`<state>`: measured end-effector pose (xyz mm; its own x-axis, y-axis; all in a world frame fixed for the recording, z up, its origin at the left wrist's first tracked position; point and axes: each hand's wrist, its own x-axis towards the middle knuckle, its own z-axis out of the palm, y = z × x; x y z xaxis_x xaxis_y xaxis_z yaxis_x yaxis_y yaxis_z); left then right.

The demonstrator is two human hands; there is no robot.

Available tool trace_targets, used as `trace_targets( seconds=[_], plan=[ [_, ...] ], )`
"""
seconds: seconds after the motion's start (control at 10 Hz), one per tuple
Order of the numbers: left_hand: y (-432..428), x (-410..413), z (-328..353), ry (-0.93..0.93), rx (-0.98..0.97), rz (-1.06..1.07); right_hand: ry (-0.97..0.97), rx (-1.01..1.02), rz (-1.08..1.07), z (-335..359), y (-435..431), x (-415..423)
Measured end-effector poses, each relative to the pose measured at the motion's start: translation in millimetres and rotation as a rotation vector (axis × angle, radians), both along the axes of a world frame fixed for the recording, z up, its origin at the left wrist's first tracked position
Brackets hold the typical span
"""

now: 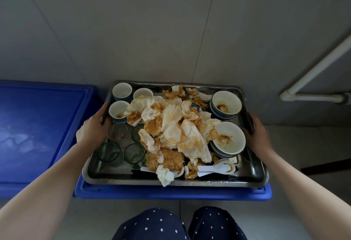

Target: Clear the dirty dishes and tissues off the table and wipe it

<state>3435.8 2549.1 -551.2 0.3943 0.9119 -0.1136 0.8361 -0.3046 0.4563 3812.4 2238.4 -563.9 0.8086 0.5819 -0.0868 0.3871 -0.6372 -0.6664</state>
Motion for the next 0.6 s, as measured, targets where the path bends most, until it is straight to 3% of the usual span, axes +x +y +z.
trace_targets(
  seconds=[0.2, 0.3, 0.5, 0.6],
  plan=[
    [23, -6, 18, 0.298, -0.092, -0.168, 0.031, -0.350, 0.114, 17, 6, 7],
    [30, -3, 28, 0.301, -0.090, -0.185, 0.014, -0.457, 0.139, 34, 14, 11],
    [26, -6, 58, 0.141, -0.192, -0.198, 0.015, -0.442, 0.166, 82, 39, 14],
    [28, -9, 91, 0.211, -0.139, -0.221, 0.071, -0.340, 0.101, 114, 40, 7]
  ],
)
